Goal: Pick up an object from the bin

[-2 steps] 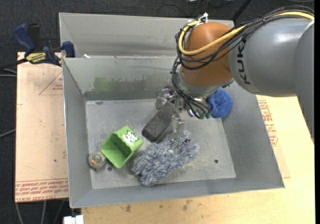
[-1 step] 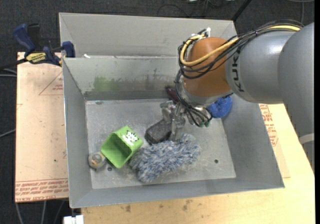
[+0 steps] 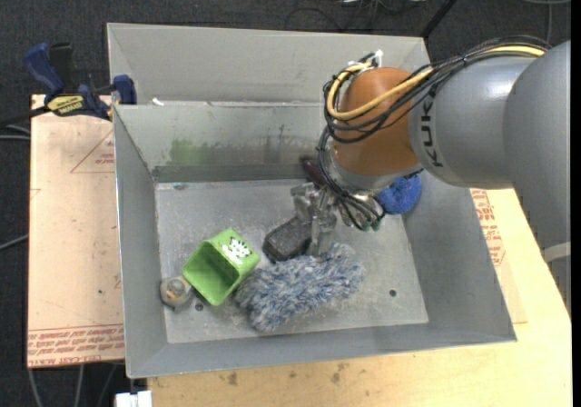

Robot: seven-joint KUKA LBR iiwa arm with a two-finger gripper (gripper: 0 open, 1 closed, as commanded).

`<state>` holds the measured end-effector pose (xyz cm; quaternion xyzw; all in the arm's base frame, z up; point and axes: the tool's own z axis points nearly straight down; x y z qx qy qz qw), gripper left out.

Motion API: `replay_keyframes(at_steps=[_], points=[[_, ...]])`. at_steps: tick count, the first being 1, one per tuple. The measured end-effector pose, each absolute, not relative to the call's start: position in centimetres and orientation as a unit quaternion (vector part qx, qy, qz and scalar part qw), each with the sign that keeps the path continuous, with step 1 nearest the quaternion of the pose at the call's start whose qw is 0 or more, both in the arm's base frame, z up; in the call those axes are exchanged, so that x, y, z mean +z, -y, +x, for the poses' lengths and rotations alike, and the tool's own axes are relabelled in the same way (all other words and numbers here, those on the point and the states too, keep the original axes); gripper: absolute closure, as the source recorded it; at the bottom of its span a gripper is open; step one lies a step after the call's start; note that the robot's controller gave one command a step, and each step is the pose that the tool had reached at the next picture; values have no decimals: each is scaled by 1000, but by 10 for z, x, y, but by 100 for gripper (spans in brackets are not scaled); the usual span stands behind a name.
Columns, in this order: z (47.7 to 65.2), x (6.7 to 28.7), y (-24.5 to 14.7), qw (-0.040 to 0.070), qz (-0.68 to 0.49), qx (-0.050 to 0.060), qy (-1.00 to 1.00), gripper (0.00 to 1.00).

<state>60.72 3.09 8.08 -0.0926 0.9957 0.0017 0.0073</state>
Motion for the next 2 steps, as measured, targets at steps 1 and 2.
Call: replay_keyframes(at_steps=[1, 2], points=[[607, 81, -31, 7, -93, 2, -996, 100], [588, 256, -30, 6, -110, 0, -994, 100]])
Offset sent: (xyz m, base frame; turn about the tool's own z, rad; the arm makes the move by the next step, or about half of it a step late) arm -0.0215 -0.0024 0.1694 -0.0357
